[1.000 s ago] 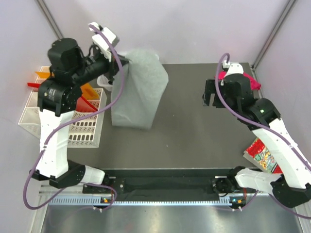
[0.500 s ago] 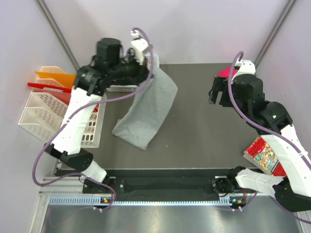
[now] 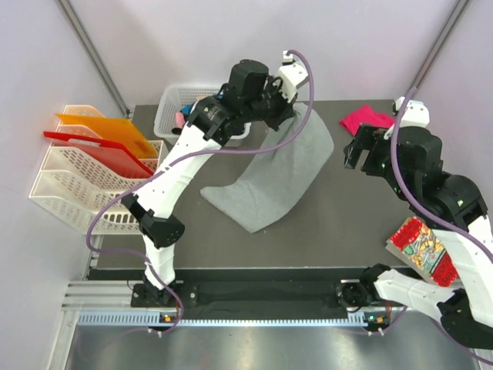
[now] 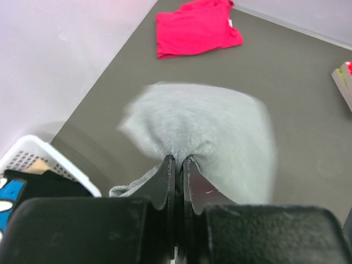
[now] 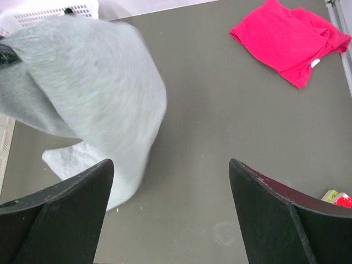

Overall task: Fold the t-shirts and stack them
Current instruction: Move the tshirt to the center of the board, then flatten out the tshirt

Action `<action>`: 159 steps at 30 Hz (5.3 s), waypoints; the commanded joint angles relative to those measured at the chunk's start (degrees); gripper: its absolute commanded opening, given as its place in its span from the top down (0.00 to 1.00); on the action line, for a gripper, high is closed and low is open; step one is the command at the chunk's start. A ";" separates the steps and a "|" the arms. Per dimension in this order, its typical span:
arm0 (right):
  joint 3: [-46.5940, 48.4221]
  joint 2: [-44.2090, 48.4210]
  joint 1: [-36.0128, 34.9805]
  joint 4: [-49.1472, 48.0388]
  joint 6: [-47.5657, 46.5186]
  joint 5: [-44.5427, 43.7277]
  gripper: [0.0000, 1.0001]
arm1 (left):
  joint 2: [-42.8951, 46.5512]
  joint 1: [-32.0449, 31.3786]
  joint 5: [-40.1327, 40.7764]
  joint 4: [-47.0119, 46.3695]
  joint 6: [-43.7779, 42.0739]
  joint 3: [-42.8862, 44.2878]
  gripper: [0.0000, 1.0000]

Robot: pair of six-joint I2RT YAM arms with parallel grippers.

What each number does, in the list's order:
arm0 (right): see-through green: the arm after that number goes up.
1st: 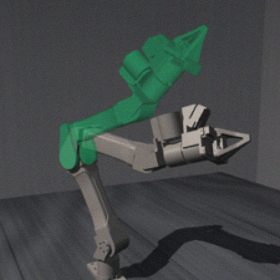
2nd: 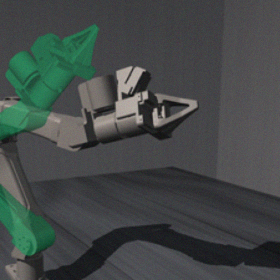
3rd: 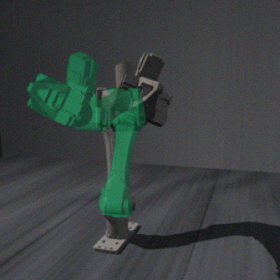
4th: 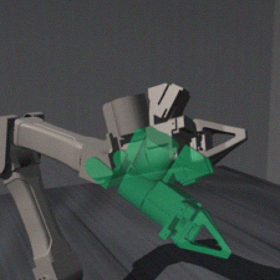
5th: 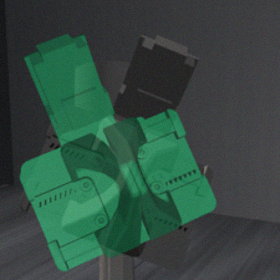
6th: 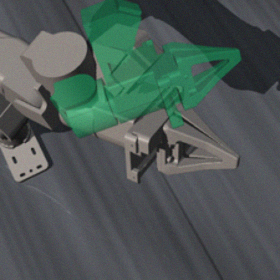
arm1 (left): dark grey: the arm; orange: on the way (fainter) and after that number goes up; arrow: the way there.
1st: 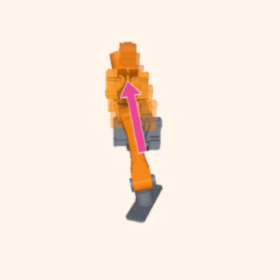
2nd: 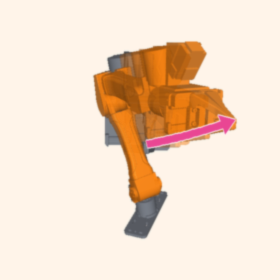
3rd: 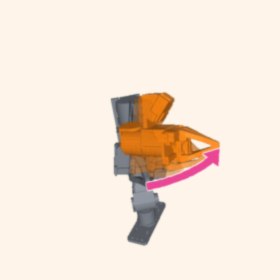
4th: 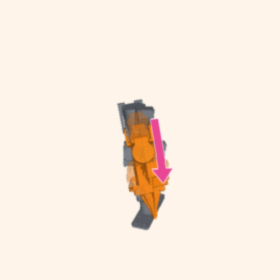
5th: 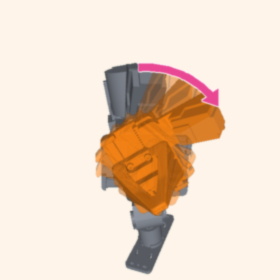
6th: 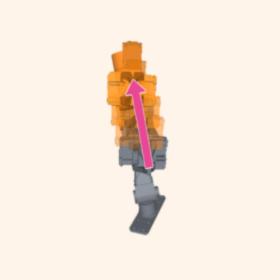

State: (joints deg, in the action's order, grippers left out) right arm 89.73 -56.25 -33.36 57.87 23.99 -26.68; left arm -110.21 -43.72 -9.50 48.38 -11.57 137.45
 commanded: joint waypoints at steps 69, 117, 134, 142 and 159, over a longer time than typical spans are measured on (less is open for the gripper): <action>-7.99 -52.04 -3.73 -10.49 -1.75 18.59 0.43 | 0.62 26.06 3.88 -11.29 5.25 -63.01 0.18; -3.51 7.55 -8.47 16.92 14.15 34.41 0.98 | -0.43 12.79 -4.75 10.94 -0.81 -40.42 0.51; -10.55 8.70 -8.47 11.66 15.56 33.80 0.98 | -9.31 5.41 -7.29 9.81 0.41 -39.27 0.43; -11.07 8.17 -8.47 10.43 15.04 34.06 0.99 | -13.62 5.40 -6.77 8.40 1.29 -36.64 0.40; -10.28 5.80 -8.47 8.93 12.58 33.80 1.00 | -15.12 5.93 -3.70 8.74 1.11 -31.37 1.00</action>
State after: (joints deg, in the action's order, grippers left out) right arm 78.37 -49.82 -40.88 71.07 37.95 7.03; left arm -127.04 -38.37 -15.42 56.97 -10.00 101.47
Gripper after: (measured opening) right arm 0.038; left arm 0.022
